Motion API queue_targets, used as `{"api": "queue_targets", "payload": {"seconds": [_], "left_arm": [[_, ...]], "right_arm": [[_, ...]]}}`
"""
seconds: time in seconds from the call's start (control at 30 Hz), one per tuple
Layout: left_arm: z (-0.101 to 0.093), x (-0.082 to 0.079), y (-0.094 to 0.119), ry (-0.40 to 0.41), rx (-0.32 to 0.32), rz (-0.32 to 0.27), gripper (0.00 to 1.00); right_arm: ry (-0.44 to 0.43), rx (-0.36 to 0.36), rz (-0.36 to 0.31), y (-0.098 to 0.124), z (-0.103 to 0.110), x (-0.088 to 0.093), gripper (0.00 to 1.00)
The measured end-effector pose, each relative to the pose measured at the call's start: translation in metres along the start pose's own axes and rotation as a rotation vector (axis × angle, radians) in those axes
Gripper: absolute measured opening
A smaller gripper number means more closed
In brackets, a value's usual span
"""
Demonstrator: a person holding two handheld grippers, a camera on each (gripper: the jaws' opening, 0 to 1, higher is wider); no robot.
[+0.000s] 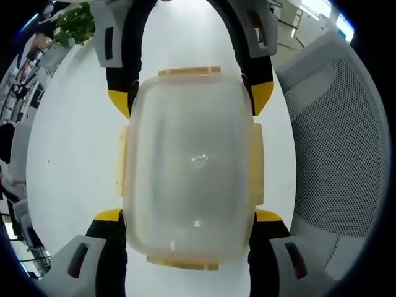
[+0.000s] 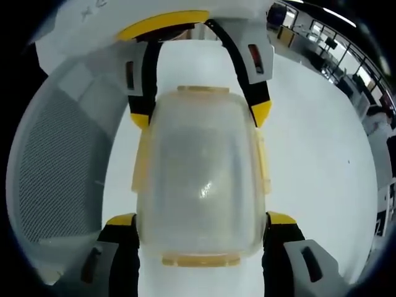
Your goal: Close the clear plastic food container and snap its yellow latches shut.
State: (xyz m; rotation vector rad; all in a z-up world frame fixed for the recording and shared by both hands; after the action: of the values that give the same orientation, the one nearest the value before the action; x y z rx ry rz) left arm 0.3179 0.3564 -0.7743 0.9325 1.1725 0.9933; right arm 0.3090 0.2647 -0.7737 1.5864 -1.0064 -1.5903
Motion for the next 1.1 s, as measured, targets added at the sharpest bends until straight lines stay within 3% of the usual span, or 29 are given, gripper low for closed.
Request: {"api": "queue_targets", "payload": {"seconds": [0.6, 1.1], "left_arm": [[0.003, 0.024, 0.008, 0.012, -0.001, -0.021, 0.82], [0.003, 0.026, 0.007, 0.016, -0.001, -0.037, 0.82]], "right_arm": [[0.005, 0.000, 0.023, -0.013, -0.003, -0.023, 0.83], [0.004, 0.006, 0.026, -0.013, -0.002, -0.023, 0.83]]}}
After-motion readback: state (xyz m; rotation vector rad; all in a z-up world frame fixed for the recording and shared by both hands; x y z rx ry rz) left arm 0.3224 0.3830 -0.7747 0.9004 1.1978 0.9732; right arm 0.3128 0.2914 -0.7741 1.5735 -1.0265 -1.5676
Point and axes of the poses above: the point that each gripper's makers call its tool centre point, and the gripper's own axes: y roughly backward along the fingers, z roughly to its left, x roughly out of its underside, the point moved 3 cm from there along y, roughly backward along the fingers, and after that the axes turned 6 degrees about -z, right-handed, at the moved point
